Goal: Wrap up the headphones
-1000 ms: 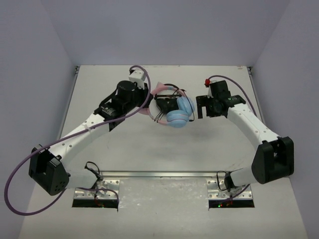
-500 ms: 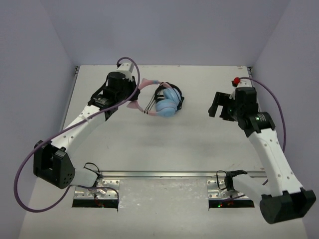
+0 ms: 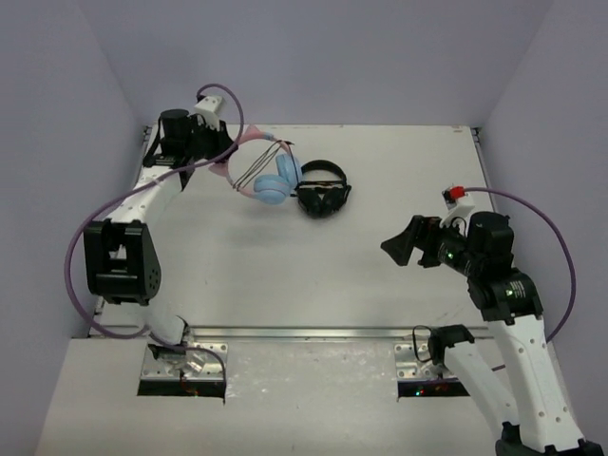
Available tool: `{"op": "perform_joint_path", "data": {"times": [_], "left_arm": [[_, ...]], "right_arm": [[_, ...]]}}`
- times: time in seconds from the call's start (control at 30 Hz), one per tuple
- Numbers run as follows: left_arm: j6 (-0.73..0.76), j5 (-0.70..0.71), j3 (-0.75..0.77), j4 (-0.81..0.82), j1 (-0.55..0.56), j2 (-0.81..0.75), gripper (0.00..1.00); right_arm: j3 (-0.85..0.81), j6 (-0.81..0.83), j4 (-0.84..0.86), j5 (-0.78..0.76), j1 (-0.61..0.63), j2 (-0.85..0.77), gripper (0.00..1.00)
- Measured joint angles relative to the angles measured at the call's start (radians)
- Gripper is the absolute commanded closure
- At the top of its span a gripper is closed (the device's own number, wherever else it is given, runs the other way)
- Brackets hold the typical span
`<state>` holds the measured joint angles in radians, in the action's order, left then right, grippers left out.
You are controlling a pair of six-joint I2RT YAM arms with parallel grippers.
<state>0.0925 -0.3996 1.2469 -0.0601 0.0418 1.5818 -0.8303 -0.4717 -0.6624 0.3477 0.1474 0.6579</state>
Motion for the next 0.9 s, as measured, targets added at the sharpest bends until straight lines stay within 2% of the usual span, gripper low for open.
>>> {"op": "perform_joint_path", "data": {"times": [0.17, 0.27, 0.4, 0.53, 0.67, 0.8, 0.9], "left_arm": [[0.139, -0.248, 0.247, -0.074, -0.113, 0.262, 1.00], [0.296, -0.364, 0.359, -0.171, -0.149, 0.373, 1.00], [0.495, -0.445, 0.520, -0.319, -0.154, 0.513, 1.00], [0.695, -0.511, 0.688, -0.454, -0.152, 0.668, 0.99], [0.818, -0.541, 0.827, -0.571, -0.150, 0.814, 0.95], [0.911, -0.580, 0.979, -0.650, -0.151, 0.962, 0.98], [0.974, -0.599, 1.006, -0.673, -0.149, 1.007, 0.97]], "right_arm": [[0.027, 0.001, -0.006, 0.052, 0.001, -0.107, 0.01], [0.074, 0.001, 0.005, 0.108, 0.001, -0.180, 0.01], [0.167, 0.002, -0.014, 0.146, 0.001, -0.246, 0.01], [0.188, 0.007, -0.055, 0.174, 0.001, -0.253, 0.01], [0.184, 0.025, -0.085, 0.204, 0.001, -0.262, 0.01], [0.135, 0.042, -0.132, 0.208, 0.004, -0.243, 0.01], [0.118, 0.048, -0.130, 0.221, 0.006, -0.224, 0.01]]}}
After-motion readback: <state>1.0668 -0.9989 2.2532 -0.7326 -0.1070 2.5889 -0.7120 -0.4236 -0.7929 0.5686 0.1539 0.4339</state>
